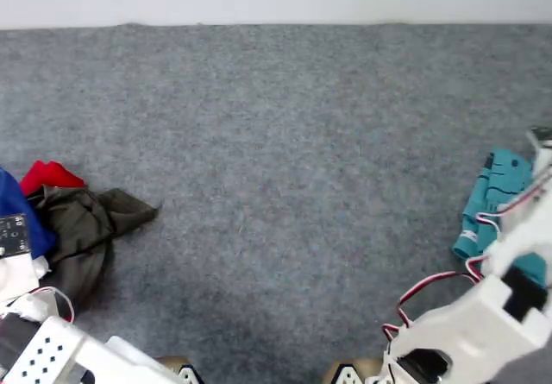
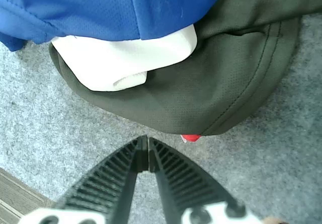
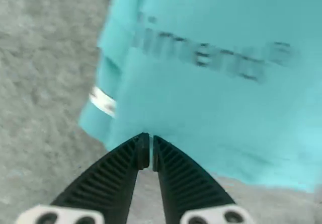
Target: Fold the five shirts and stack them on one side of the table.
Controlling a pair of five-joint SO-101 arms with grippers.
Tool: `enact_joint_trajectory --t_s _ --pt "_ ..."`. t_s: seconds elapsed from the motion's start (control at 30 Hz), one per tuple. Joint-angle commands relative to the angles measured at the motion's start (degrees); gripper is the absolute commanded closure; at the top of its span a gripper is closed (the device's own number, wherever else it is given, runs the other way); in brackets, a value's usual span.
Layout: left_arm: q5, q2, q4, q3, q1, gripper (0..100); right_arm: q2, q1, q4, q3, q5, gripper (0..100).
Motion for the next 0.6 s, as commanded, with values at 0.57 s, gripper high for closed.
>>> enact_joint_trajectory --t_s 0.57 --pt "-0.35 -0.35 -0.79 -0.13 0.35 98 -7.96 -5.32 -0.04 0.35 -3.34 98.8"
